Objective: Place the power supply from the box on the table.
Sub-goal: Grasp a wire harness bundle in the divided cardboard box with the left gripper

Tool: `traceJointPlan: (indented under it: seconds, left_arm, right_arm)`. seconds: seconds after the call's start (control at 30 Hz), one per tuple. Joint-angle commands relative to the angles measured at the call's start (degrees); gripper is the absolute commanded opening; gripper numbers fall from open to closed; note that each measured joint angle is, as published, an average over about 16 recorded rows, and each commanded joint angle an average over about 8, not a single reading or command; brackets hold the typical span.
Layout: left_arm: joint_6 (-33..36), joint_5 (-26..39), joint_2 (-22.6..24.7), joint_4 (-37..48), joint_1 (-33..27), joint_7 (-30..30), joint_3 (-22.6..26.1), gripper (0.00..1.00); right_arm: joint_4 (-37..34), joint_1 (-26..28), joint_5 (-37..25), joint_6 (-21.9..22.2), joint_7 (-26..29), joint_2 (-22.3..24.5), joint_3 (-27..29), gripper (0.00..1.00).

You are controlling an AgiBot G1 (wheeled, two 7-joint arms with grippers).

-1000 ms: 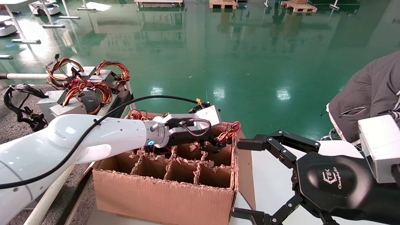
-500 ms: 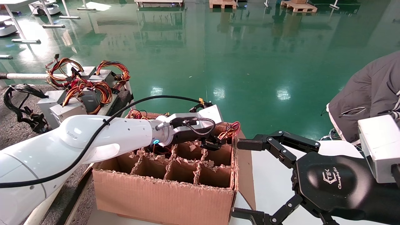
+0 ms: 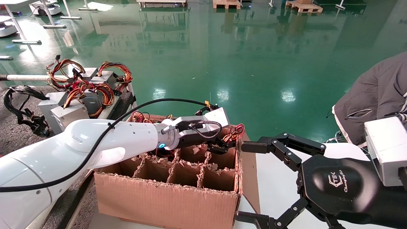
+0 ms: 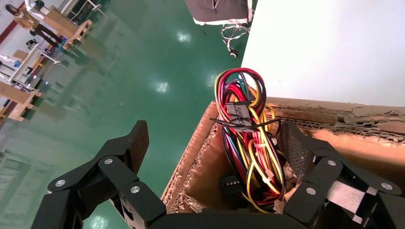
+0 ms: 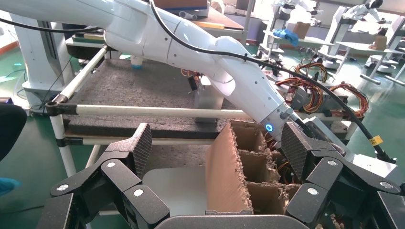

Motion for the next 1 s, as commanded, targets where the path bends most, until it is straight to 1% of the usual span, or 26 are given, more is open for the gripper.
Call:
traceJointPlan:
  seconds: [0.03, 0.07, 1.0]
  left_arm:
    - [0.0, -0.4, 0.1, 0.2, 0.1, 0.2, 0.1, 0.0]
    - [0.0, -0.5, 0.2, 0.3, 0.1, 0.3, 0.1, 0.0]
    - [2.2, -5.8, 1.9, 4.6, 0.0, 3.7, 1.3, 0.0]
  right_arm:
    - [0.0, 0.0, 0.0, 0.0, 0.0, 0.0, 0.0, 0.01]
    - [0.0, 0.0, 0.0, 0.0, 0.0, 0.0, 0.0, 0.0]
    - [0.0, 0.0, 0.0, 0.0, 0.0, 0.0, 0.0, 0.0]
